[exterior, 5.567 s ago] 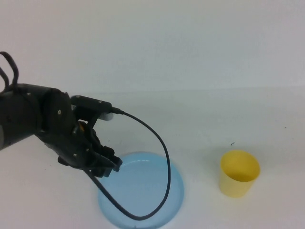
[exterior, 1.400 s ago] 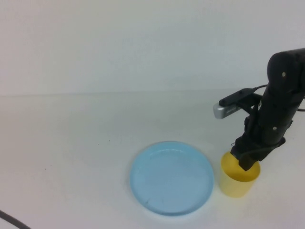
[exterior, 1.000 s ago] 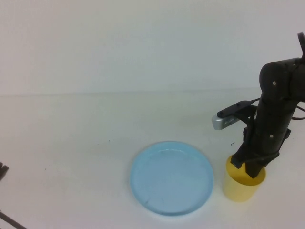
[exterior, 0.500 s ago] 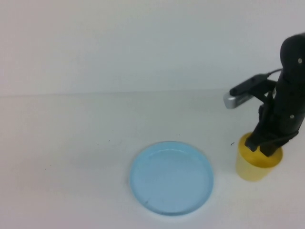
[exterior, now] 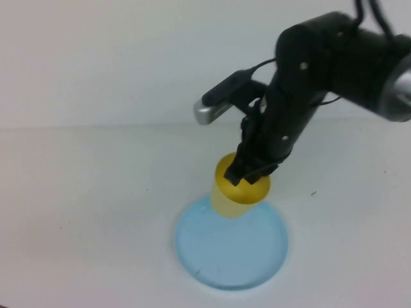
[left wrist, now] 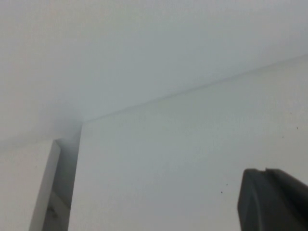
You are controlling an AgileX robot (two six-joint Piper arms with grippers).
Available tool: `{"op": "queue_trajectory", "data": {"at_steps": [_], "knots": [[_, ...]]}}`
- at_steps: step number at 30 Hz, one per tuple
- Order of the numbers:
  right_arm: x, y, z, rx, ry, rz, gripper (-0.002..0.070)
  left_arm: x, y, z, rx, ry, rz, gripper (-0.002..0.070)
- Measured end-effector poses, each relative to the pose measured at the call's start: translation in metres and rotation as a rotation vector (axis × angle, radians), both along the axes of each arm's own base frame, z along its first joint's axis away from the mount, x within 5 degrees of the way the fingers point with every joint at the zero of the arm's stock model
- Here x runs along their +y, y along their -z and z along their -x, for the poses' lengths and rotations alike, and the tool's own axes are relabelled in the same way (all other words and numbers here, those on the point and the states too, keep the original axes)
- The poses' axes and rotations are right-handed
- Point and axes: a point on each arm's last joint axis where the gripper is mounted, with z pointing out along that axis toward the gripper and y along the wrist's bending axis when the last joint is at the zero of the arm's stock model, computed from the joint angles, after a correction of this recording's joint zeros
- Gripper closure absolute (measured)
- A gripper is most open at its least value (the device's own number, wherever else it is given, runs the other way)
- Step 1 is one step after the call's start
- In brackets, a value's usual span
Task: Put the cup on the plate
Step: Place the cup on the plate
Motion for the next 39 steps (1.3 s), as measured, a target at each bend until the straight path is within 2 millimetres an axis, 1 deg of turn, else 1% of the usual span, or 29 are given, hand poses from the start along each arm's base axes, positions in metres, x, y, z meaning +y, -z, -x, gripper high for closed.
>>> {"op": "queue_trajectory", "data": {"at_steps": [6,11,24,28,30,31,33,37,38,39], "knots": [[0.018,0.04,-0.023,0.089,-0.004,0.069,0.0645,0.0,-0.001,0.0,-0.008,0.004,-0.005,0.0674],[0.025,0.062,-0.034,0.128,0.01,0.103,0.0645,-0.001,-0.001,0.0,-0.013,0.008,-0.001,0.0674],[0.029,0.086,-0.038,0.167,0.016,0.132,0.0645,-0.002,-0.002,0.0,-0.023,0.018,0.002,0.0674],[0.029,0.089,-0.039,0.172,0.016,0.135,0.0644,-0.002,-0.002,0.0,-0.024,0.019,0.001,0.0674],[0.029,0.089,-0.039,0.173,0.016,0.135,0.0632,-0.002,-0.002,0.0,-0.024,0.019,0.003,0.0674],[0.029,0.089,-0.039,0.173,0.016,0.135,0.0615,-0.002,-0.002,0.0,-0.024,0.019,0.003,0.0674],[0.029,0.089,-0.039,0.175,0.017,0.132,0.0553,-0.002,-0.002,0.0,-0.024,0.019,0.003,0.0674],[0.03,0.089,-0.038,0.185,0.038,0.123,0.035,-0.002,-0.002,0.0,-0.024,0.019,0.003,0.0674],[0.03,0.088,-0.039,0.184,0.048,0.119,0.0314,-0.002,-0.002,0.0,-0.024,0.019,0.003,0.0674],[0.031,0.088,-0.039,0.182,0.057,0.116,0.0295,-0.002,-0.002,0.0,-0.024,0.019,0.003,0.0674]]}}
